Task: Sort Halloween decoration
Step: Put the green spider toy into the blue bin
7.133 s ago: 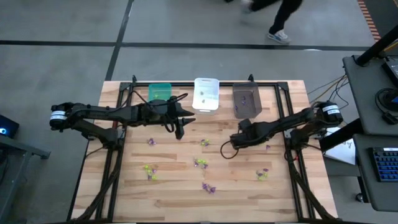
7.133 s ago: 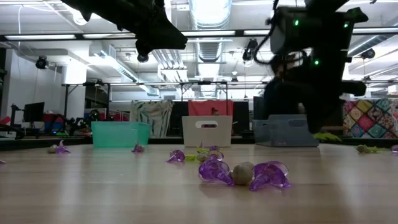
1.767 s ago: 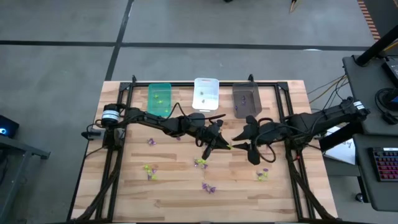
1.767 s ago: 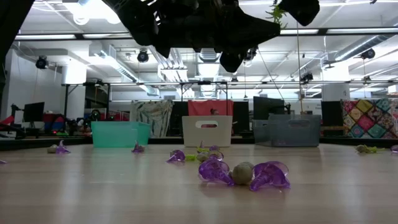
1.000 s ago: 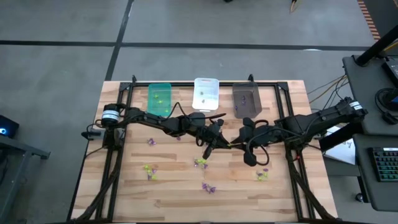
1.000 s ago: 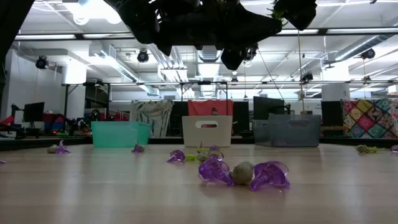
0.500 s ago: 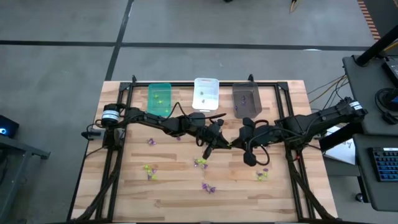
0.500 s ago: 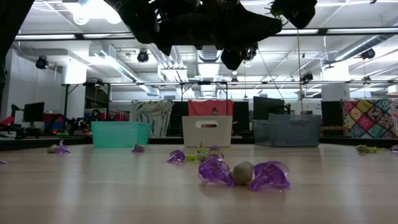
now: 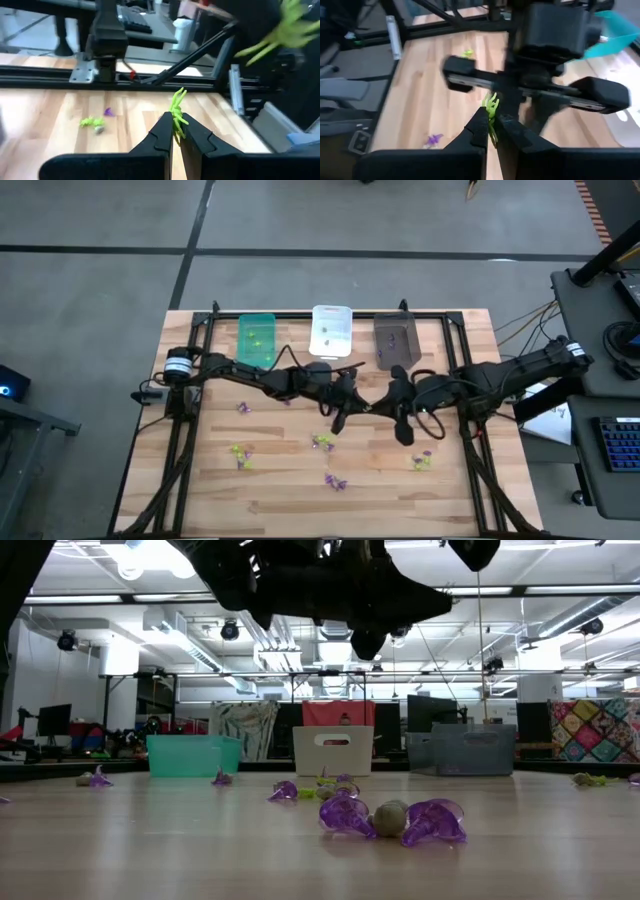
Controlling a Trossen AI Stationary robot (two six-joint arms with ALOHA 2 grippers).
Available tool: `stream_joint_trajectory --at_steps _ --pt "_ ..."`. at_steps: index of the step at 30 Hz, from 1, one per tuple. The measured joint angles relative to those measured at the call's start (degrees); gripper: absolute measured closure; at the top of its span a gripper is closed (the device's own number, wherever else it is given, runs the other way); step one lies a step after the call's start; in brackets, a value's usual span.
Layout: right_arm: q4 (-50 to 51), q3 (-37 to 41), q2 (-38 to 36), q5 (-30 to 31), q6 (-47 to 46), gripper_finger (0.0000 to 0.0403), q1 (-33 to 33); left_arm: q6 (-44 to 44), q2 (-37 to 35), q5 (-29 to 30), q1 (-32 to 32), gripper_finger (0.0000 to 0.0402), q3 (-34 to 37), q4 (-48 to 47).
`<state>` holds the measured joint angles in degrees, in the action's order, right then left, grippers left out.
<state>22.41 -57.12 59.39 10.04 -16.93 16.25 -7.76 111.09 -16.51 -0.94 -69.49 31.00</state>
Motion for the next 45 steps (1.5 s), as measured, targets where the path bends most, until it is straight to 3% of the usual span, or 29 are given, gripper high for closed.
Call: stream_joint_trajectory --at_steps 4,6,11,20,27,35,45 --pt "0.0 0.0 -2.3 -2.8 0.3 0.0391 0.0 -0.3 1.6 13.3 0.4 0.0401 -0.4 3.4" --pt "0.0 0.0 -3.5 -3.0 0.5 0.0391 0.0 -0.4 3.6 15.4 0.3 0.0401 -1.6 3.4" --pt "0.2 0.0 -5.9 -3.0 0.8 0.0391 0.0 -0.3 10.5 14.0 0.4 0.0401 -9.0 -0.6" --pt "1.3 0.0 -7.7 -3.0 2.0 0.039 0.0 0.0 23.9 13.8 0.2 0.0401 -27.1 -18.8" --pt "1.4 0.0 -7.5 -3.0 2.5 0.039 0.0 0.2 30.2 12.5 0.0 0.0401 -35.7 -22.9" --pt "1.6 0.0 -7.5 -3.0 2.6 0.039 0.0 0.4 31.7 12.5 0.0 0.0381 -37.7 -23.2" --pt "1.7 0.0 -7.5 -3.0 3.9 0.039 0.0 1.2 31.7 12.5 -0.1 0.0274 -37.7 -23.7"
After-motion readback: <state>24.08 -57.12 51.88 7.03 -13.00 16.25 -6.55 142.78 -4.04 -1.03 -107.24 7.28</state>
